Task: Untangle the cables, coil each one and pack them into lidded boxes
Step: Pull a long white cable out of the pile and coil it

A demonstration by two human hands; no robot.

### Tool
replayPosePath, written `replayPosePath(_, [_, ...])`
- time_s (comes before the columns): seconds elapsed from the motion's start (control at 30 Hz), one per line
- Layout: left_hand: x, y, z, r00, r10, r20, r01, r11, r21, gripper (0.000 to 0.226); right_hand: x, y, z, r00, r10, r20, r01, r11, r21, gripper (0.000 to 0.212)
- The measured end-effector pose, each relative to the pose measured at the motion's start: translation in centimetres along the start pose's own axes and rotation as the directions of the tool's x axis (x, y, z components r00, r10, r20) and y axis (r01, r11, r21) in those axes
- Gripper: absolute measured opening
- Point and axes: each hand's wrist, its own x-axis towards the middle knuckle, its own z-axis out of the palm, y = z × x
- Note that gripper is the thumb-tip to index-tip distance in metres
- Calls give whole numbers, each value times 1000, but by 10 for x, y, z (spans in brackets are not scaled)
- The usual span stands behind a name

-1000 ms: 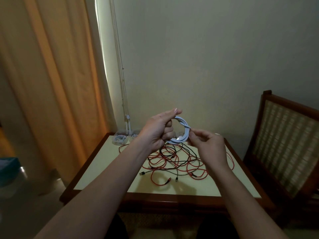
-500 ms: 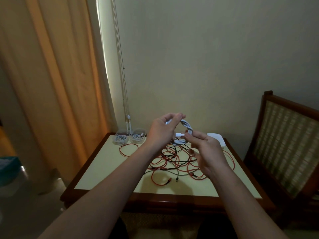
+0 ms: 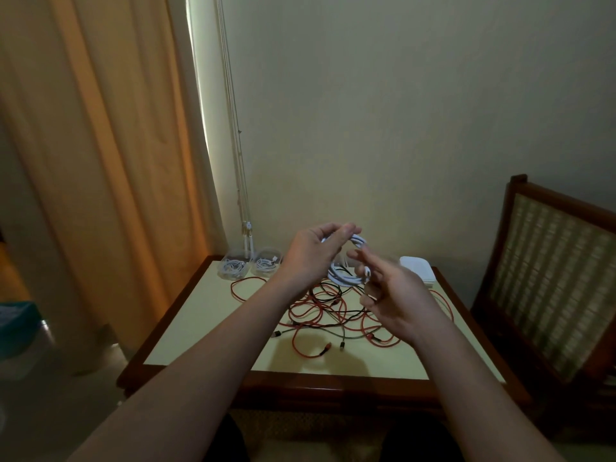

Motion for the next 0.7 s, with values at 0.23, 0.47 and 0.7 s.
replayPosePath(0.23, [-4,-5,9,990,78,-114,-62,988,143,24,-1,5,4,977,-160,-140,101,929,-355,11])
replayPosePath(0.47, [-2,-6,6,974,182,-133,-148,961,232,23,-9,-4,-2,933,-359,2,246,636,-732,17])
replayPosePath(0.7, [-1,-12,4,996,-11,-94,7,999,-42,27,-21,-13,-15,891,-390,232,440,616,-653,15])
